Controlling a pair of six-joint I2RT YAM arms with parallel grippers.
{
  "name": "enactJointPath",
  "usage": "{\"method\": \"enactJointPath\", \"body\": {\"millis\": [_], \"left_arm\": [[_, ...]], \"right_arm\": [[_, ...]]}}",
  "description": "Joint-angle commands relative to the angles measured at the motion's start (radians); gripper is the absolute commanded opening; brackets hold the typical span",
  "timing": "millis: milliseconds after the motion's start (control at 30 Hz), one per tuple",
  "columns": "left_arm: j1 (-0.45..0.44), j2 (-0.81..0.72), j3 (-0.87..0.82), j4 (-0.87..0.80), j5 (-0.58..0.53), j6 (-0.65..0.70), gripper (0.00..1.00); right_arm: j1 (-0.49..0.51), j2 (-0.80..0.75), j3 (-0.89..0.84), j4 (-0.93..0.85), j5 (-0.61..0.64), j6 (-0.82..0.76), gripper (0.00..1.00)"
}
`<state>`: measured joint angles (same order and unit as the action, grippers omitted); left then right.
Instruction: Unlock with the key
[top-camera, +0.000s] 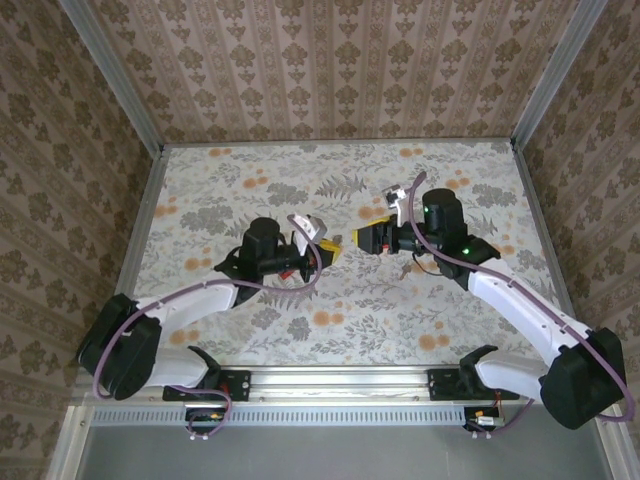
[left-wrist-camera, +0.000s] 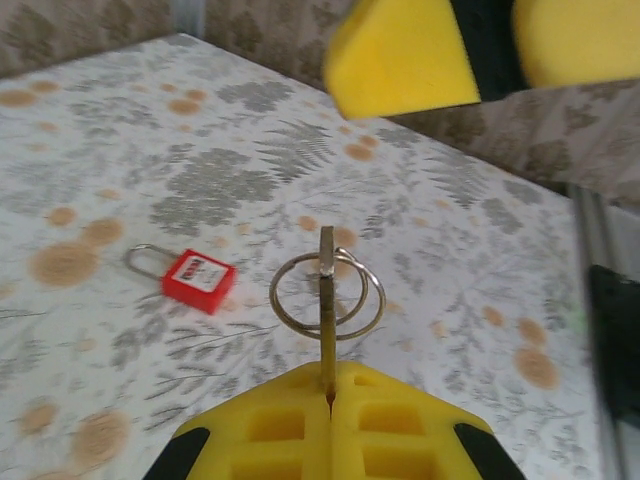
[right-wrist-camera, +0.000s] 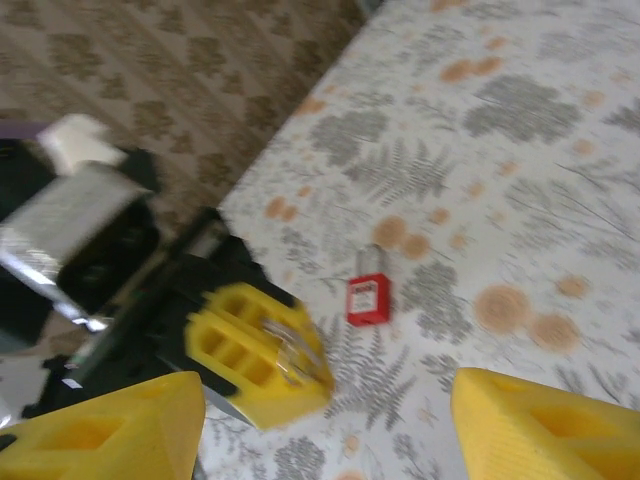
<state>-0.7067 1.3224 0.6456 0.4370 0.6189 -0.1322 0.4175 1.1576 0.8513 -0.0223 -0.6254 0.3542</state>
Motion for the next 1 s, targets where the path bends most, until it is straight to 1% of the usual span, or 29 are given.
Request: {"method": "enactJointPath", "body": {"millis": [0, 100, 233, 367, 467, 533, 633, 867, 967], "left_arm": [[0.027, 0.031, 0.046, -0.007, 0.204, -0.091, 0.00], [0.042, 0.041, 0.046, 0.011, 0.242, -0.122, 0.00], [0.054, 0.053, 0.047, 0.033, 0.282, -0.154, 0.00], [0.056, 0.082, 0.061, 0.048, 0.313, -0.176, 0.00], [0.055, 0.091, 0.063, 0.061, 0.317, -0.185, 0.00], [0.055, 0.093, 0.062, 0.066, 0.315, -0.187, 0.00], [0.056, 0.092, 0.062, 0.068, 0.314, -0.190, 0.00], [0.064, 0.097, 0.054, 0.084, 0.314, -0.199, 0.00], [0.070, 0.097, 0.047, 0.101, 0.317, -0.211, 0.00]], "right_arm": [[0.000, 0.046, 0.016, 0.127, -0.173, -0.048, 0.69], [0.000, 0.085, 0.030, 0.122, -0.211, -0.053, 0.69], [0.008, 0.111, 0.022, 0.101, -0.224, -0.073, 0.69], [0.041, 0.134, 0.024, 0.084, -0.205, -0.097, 0.69], [0.050, 0.152, 0.029, 0.089, -0.198, -0.101, 0.66], [0.053, 0.168, 0.040, 0.092, -0.202, -0.097, 0.63], [0.061, 0.183, 0.058, 0.073, -0.200, -0.104, 0.56], [0.066, 0.176, 0.052, 0.085, -0.178, -0.088, 0.36], [0.068, 0.179, 0.057, 0.073, -0.174, -0.086, 0.31]]}}
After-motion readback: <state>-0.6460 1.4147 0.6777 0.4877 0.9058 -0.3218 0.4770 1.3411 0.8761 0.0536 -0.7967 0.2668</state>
